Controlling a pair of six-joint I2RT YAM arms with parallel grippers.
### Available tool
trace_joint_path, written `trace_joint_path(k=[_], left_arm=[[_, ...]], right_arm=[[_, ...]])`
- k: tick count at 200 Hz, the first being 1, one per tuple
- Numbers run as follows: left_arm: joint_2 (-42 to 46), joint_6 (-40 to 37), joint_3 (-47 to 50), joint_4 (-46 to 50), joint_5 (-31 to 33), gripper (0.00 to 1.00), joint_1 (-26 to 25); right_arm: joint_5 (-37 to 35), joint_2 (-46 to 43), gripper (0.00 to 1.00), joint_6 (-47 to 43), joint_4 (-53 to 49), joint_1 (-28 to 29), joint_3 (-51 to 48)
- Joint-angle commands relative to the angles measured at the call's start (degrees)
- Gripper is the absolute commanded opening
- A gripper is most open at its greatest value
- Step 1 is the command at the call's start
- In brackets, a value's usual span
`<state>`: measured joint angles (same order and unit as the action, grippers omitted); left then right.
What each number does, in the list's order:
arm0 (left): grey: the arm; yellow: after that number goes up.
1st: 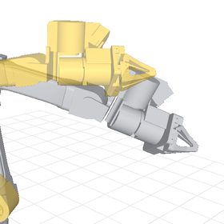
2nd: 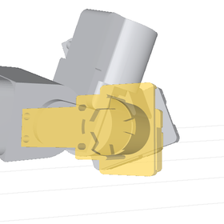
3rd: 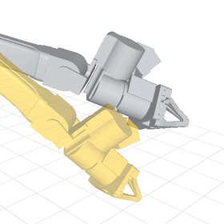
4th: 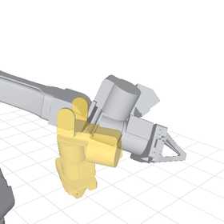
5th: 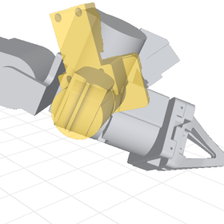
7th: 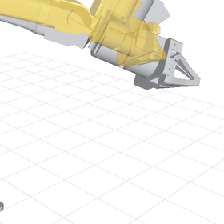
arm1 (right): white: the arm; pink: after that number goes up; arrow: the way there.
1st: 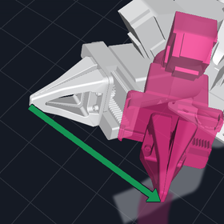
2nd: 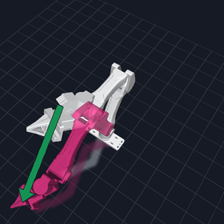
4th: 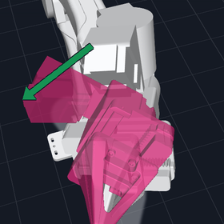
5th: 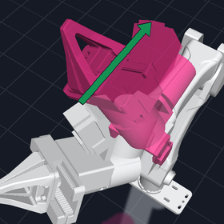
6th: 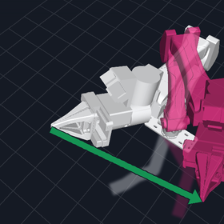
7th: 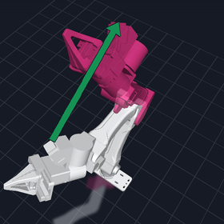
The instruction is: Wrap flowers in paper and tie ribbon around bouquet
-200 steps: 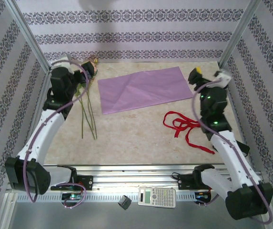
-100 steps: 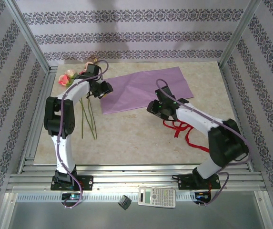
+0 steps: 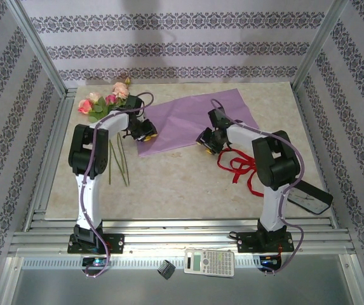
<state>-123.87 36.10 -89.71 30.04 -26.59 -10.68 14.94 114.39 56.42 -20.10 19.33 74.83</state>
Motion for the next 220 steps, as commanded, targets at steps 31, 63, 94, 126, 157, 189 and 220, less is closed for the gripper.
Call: trace_joint_path(k=[31, 63, 94, 126, 157, 189, 220], left_arm=[[9.2, 8.0, 19.2, -5.2, -5.1, 0.26, -5.9], [14.2, 16.7, 29.2, -13.9, -9.7, 0.24, -11.1], [19.6, 23.3, 30.1, -20.0, -11.9, 0.25, -15.0], [23.8, 20.3, 22.3, -11.4, -10.0, 0.36, -11.6], [20.4, 13.7, 15.2, -1.6, -8.1, 0.4, -3.5], [11.2, 6.4, 6.4, 4.4, -6.2, 0.38, 2.3], [4.6, 2.4, 0.7, 8.0, -3.6, 0.38, 3.6]], right_arm=[[1.4, 5.2, 0.46, -3.2, -2.5, -4.9, 6.4], [3.4, 8.0, 0.46, -6.3, -4.8, -7.4, 9.7], [4.8, 8.9, 0.45, -11.2, -8.7, -8.8, 13.8], [2.6, 2.2, 0.46, -14.4, -10.8, -8.9, 12.1], [1.5, -5.9, 0.46, -12.5, -9.7, -6.9, 4.9], [2.0, -7.2, 0.41, -8.5, -7.6, -1.8, 2.2], [2.6, -2.9, 0.37, -5.6, -6.2, 1.2, 4.2]])
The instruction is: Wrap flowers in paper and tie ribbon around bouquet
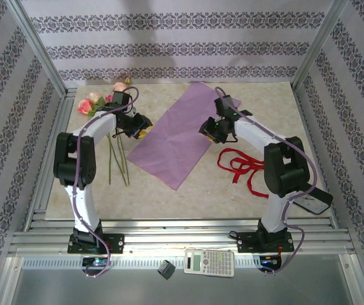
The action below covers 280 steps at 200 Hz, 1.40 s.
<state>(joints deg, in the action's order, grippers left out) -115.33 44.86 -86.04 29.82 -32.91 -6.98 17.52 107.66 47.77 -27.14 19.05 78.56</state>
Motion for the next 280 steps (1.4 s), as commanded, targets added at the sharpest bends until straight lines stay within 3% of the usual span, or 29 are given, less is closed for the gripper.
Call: trace_joint_path(k=[1, 42, 127, 178, 241, 258, 280], left_arm=[[-4.1, -6.5, -3.0, 8.3, 2.7, 0.38, -0.1], [-5.4, -6.0, 2.6, 4.6, 1.3, 0.37, -0.4], [8.1, 4.8, 29.6, -10.1, -2.8, 0.35, -7.6], [13.0, 10.6, 33.0, -13.4, -2.9, 0.34, -12.0], [21.4, 10.6, 26.3, -4.6, 1.1, 0.38, -10.0], [23.9, 10.7, 26.7, -2.6, 0.7, 0.37, -6.2], [25.4, 9.0, 27.5, -1.7, -1.1, 0.33, -0.3]], right_arm=[[0.0, 4.0, 0.37, 3.1, 0.9, 1.6, 0.6], [-0.4, 10.3, 0.36, 3.5, 0.6, 2.4, 3.7], [1.2, 18.9, 0.39, -4.0, -6.1, 0.7, 12.3], [1.7, 22.1, 0.44, -11.0, -12.9, 1.0, 20.9], [-6.6, 5.9, 0.54, -21.1, -12.1, 3.5, 17.3], [-8.7, 1.6, 0.51, -25.0, -11.7, 6.8, 13.7], [-10.1, -2.6, 0.47, -29.7, -9.4, 15.7, 6.6]])
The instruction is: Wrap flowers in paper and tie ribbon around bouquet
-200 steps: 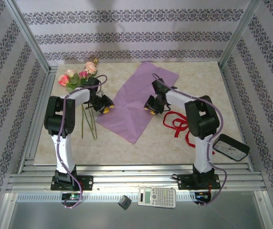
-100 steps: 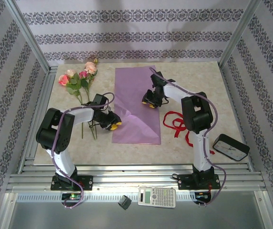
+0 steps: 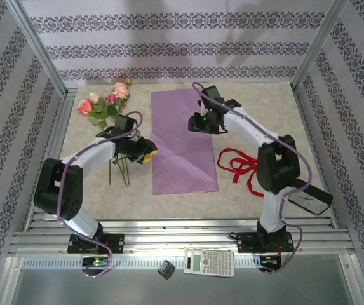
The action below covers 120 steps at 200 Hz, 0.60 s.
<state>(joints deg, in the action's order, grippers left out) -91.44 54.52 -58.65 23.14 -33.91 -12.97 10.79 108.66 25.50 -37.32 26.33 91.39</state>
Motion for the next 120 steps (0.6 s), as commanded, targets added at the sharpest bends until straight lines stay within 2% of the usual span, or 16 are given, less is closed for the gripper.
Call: trace_joint_path(k=[1, 17, 49, 76, 120], left_arm=[[1.5, -0.7, 0.2, 5.0, -0.1, 0.33, 6.3], [0.5, -1.6, 1.2, 4.6, -4.0, 0.29, 10.1], [0.9, -3.4, 3.0, 4.5, -5.4, 0.27, 14.5], [1.8, -3.5, 4.2, 4.4, -5.5, 0.27, 15.5], [3.8, -2.9, 6.9, 3.5, -5.8, 0.27, 15.5]], right_arm=[[-3.4, -3.8, 0.47, -7.7, 0.9, 8.7, -6.6], [-5.3, -5.4, 0.48, -10.8, 3.4, 17.2, -11.5], [-13.3, -3.0, 0.64, -17.2, 3.1, 30.4, -13.1], [-17.3, 2.0, 0.72, -20.1, 0.1, 34.4, -10.7], [-19.0, 8.1, 0.74, -21.6, -1.2, 37.5, -7.3]])
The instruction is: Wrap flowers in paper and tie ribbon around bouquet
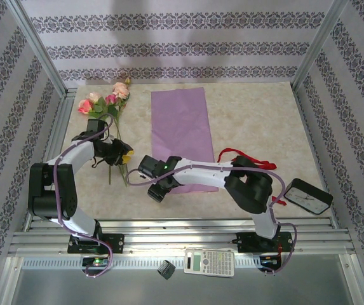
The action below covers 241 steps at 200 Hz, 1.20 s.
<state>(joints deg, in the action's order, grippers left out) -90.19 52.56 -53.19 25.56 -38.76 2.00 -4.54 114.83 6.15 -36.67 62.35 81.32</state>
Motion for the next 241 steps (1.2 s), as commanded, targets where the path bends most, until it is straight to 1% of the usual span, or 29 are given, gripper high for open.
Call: trace_joint_path(k=[1, 53, 68, 91, 121, 153, 173, 209, 241], left_arm=[[2.5, -1.0, 1.5, 1.1, -1.0, 0.27, 0.6], [2.9, -1.0, 2.2, 1.2, -1.3, 0.27, 0.5], [2.8, -1.1, 1.9, 1.3, -1.3, 0.27, 0.6], [2.7, -1.1, 1.5, 1.3, -1.4, 0.27, 0.6], [2.6, -1.1, 1.2, 1.3, -1.5, 0.27, 0.6], [2.6, -1.0, 1.5, 1.2, -1.6, 0.27, 0.6], [2.7, -1.0, 1.7, 1.0, -1.7, 0.27, 0.5], [2.7, -1.0, 1.8, 0.9, -2.0, 0.27, 0.5], [2.7, -0.9, 2.2, 0.6, -2.3, 0.27, 0.5]], right_arm=[[-3.6, 2.0, 0.75, -2.2, -1.8, 1.5, 2.8], [-5.0, 5.1, 0.75, -2.1, -2.1, 3.4, 5.0], [-5.3, 5.6, 0.74, -1.5, -2.0, 3.4, 5.0], [-5.7, 6.3, 0.61, -1.3, -1.9, 3.2, 5.2], [-5.5, 5.8, 0.37, -1.0, -1.7, 3.0, 5.4], [-3.4, 4.0, 0.18, 0.1, -1.2, 2.1, 5.3], [-1.1, 2.3, 0.11, 1.1, -0.6, 1.2, 4.9], [5.7, -1.4, 0.0, 3.0, 0.7, -1.4, 3.5], [12.9, -4.3, 0.0, 6.0, 3.3, -4.4, 0.7]])
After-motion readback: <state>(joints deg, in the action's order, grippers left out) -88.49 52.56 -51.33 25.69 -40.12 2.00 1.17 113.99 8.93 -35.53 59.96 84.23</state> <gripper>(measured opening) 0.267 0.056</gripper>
